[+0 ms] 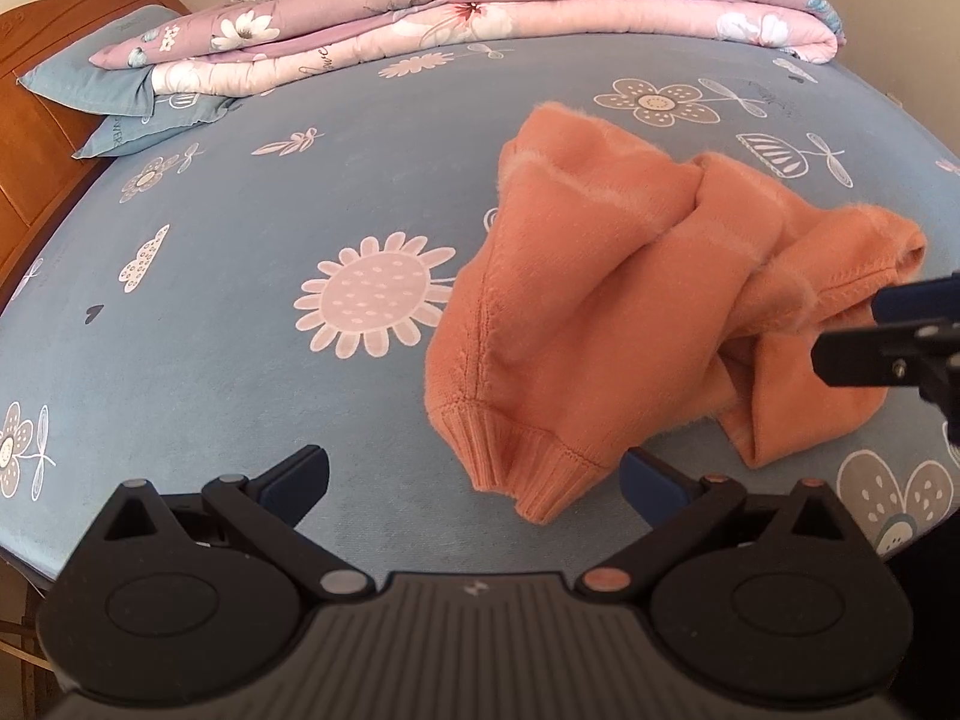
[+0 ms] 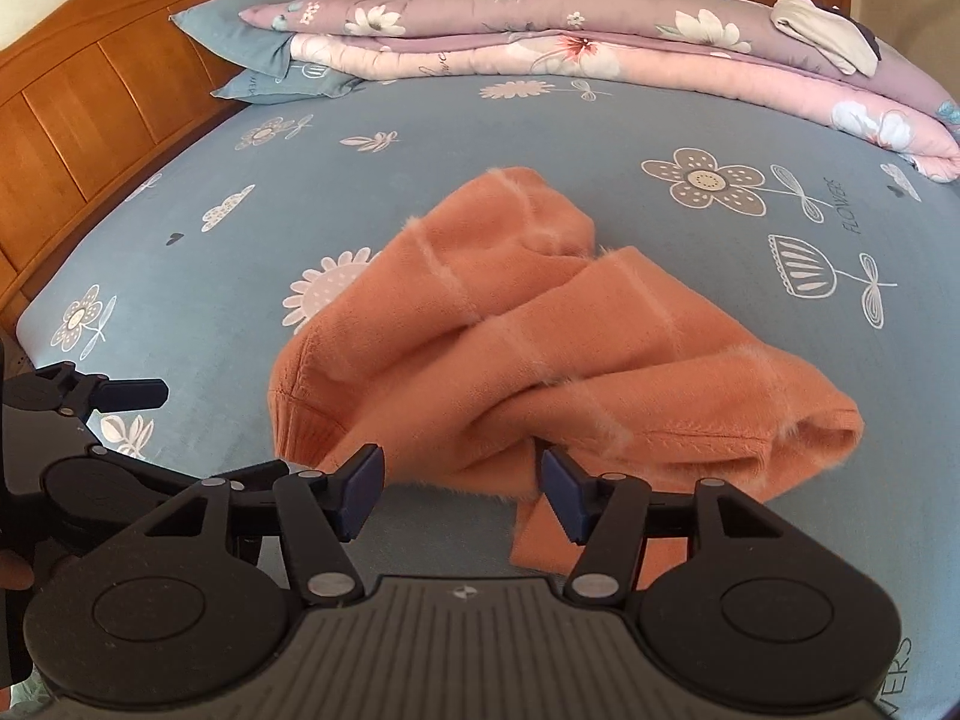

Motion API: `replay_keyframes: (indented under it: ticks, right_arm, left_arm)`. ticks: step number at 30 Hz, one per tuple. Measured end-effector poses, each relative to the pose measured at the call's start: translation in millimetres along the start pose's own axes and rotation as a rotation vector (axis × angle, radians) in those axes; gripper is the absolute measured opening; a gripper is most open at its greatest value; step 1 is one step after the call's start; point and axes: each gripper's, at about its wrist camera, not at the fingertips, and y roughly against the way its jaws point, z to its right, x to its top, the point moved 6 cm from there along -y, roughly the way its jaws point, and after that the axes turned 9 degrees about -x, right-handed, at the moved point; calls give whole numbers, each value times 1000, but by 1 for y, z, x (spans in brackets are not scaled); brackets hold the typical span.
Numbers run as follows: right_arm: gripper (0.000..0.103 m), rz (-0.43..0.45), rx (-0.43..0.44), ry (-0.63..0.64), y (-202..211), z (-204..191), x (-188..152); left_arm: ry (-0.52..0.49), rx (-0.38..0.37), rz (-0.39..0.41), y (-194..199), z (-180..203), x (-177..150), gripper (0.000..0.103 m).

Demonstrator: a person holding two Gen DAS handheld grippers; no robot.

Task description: Fold clothes

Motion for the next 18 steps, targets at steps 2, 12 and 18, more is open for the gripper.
replay_keyframes:
  ticks: [2,12,18]
  right_arm:
    - [64,-2,-2,-7,0,3,-2]
    - [65,-24,-68,-12,-10,28,-30]
    - [65,-79,-69,-42,-21,35,-47]
  left_arm:
    - [4,-17,18,1,1,3,103]
    - [11,-119,102,-18,-17,16,103]
    - [-21,-146,76,-51,-26,22,102]
